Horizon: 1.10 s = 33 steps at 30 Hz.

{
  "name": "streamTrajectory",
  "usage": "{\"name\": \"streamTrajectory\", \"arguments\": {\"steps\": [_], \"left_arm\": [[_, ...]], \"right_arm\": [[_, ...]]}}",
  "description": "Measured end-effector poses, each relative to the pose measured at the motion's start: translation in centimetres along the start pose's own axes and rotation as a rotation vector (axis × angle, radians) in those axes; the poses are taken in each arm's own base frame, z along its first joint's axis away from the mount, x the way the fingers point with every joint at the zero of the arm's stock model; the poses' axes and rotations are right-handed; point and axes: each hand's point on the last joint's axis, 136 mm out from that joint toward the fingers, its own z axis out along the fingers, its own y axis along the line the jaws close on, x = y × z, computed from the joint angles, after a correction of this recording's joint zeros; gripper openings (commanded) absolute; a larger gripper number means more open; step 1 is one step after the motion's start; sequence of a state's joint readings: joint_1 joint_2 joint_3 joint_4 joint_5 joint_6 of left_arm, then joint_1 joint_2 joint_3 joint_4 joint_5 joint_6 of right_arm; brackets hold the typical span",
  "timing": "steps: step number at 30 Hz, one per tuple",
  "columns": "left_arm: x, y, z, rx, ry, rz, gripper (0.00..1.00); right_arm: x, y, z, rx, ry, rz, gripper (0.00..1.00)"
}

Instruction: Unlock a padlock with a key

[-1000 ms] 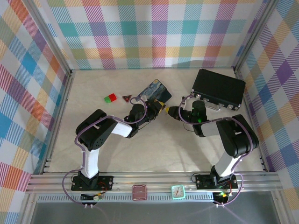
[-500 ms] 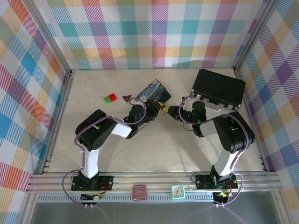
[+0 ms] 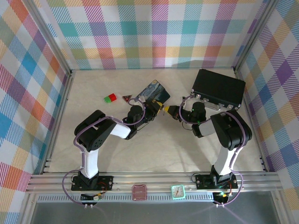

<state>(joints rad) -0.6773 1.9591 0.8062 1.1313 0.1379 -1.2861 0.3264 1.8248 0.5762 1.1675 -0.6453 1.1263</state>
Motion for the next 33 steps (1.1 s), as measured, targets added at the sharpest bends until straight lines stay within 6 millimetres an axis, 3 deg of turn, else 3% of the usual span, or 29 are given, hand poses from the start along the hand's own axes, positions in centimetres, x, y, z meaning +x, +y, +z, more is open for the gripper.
{"name": "streamTrajectory", "arguments": {"steps": [4,11,15,25,33], "left_arm": [[-0.1,-0.6,0.0,0.028,-0.004,0.037,0.0],[0.2,-0.9,0.3,0.109,0.013,0.118,0.0],[-0.4,-1.8,0.7,0.155,-0.002,0.153,0.0],[-1.5,-1.4,1.3,0.156,-0.042,0.185,0.0],[-1.2,1.5,0.6,0.067,-0.034,0.193,0.0]], "right_arm": [[-0.2,0.6,-0.1,-0.028,-0.013,0.181,0.0],[0.1,0.9,-0.6,-0.039,-0.078,0.651,0.0],[-0.3,1.6,-0.4,-0.062,-0.131,0.782,0.0],[-0.9,0.9,0.7,-0.064,-0.188,0.882,0.0],[0.6,-1.5,1.5,0.016,-0.129,0.756,0.2]]}}
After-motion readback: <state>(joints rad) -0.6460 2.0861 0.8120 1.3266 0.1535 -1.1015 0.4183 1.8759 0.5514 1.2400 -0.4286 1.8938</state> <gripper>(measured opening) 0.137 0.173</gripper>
